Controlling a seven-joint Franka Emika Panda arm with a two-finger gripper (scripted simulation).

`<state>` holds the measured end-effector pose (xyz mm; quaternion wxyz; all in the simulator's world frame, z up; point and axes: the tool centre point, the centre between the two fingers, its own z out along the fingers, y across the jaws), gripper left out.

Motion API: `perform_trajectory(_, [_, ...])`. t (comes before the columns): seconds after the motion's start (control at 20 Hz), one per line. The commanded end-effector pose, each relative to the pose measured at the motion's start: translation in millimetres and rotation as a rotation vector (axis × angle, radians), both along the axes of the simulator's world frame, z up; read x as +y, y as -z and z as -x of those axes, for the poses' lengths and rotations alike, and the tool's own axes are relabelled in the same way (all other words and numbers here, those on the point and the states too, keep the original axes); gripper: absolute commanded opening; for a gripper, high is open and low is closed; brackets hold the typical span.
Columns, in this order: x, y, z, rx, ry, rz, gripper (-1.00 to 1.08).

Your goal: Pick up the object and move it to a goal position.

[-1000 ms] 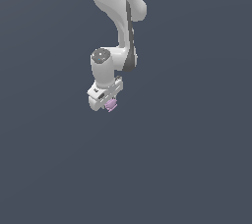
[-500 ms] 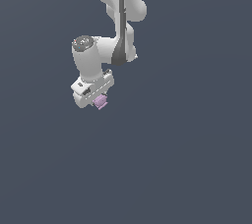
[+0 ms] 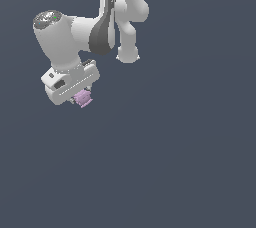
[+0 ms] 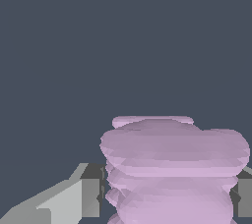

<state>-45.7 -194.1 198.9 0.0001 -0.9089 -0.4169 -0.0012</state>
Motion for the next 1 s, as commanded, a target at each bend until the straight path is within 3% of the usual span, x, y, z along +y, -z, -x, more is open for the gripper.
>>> perform_trajectory(0.0, [-13.4,-18.2,-8.1,0.001,-0.001,0.0,-1.0])
perform_trajectory(0.45, [-44.1,-58.2,-28.5,0.002,0.0,0.001,-1.0])
perform_trajectory(0.95, [-53.7,-70.2,-36.1,0.002,0.0,0.001,-1.0])
